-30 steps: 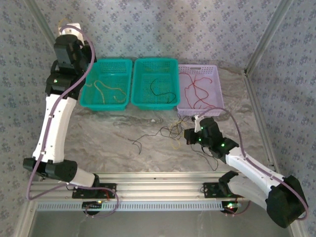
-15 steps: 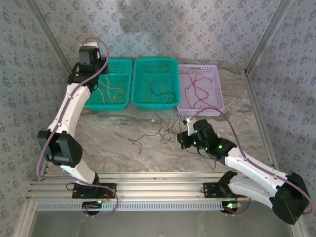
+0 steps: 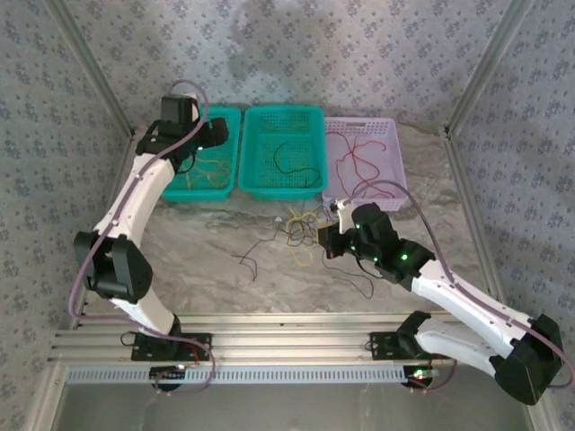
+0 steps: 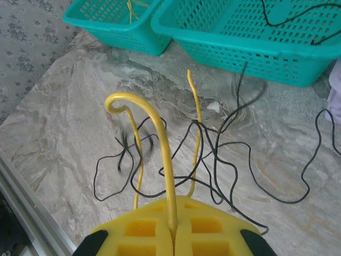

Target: Untangle the cables

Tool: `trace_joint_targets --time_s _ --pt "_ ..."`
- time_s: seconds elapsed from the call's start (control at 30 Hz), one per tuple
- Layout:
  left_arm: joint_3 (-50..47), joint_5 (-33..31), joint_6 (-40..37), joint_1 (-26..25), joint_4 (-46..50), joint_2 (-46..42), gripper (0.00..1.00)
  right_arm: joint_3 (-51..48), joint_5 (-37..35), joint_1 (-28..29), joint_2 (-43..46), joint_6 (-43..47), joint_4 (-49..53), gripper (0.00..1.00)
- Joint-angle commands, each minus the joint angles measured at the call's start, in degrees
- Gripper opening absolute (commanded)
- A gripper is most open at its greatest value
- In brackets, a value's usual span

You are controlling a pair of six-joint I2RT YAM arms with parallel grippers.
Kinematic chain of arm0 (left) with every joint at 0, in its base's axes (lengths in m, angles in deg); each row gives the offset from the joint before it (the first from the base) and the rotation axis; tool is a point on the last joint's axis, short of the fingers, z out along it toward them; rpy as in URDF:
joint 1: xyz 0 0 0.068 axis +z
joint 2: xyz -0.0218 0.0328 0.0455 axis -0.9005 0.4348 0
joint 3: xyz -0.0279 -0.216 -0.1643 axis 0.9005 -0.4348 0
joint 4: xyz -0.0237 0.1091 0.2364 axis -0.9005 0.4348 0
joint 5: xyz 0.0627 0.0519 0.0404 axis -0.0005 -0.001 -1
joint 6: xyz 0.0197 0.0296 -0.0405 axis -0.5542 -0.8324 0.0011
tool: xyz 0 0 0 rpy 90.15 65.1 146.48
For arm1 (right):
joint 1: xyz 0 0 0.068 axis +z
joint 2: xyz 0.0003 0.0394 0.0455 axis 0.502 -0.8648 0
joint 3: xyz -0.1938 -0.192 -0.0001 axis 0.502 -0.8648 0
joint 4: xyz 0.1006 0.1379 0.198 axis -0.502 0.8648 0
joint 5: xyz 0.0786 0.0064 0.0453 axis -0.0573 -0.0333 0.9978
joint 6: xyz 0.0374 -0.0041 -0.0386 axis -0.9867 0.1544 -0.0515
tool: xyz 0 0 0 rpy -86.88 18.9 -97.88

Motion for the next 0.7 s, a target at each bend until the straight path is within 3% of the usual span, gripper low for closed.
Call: trace_joint_targets --time_s 0.0,0.17,0.37,0.53,0.67 --pt "-1.5 6.6 5.8 -0.2 3.0 -7.9 0.91 3.9 1.0 0.3 -0.8 1.6 1.9 0.00" --pt "-10.4 13.4 12.4 -2.5 2.2 -18.8 0.91 7.0 -0.1 -0.1 -2.1 2.3 2.9 0.00" --pt "-23.3 17.0 18.8 -9.0 0.1 -28.2 0.91 8.7 1.1 -0.8 -3.2 1.7 2.2 0.00" --pt "-34.9 18.0 24.5 -15.0 -5.9 -32.0 0.91 9.1 1.2 -0.8 -2.4 1.6 1.2 0.00" --pt "-41.9 19.0 28.0 -16.6 -11.0 -33.3 0.90 8.8 2.1 -0.8 -2.0 1.3 0.4 0.00"
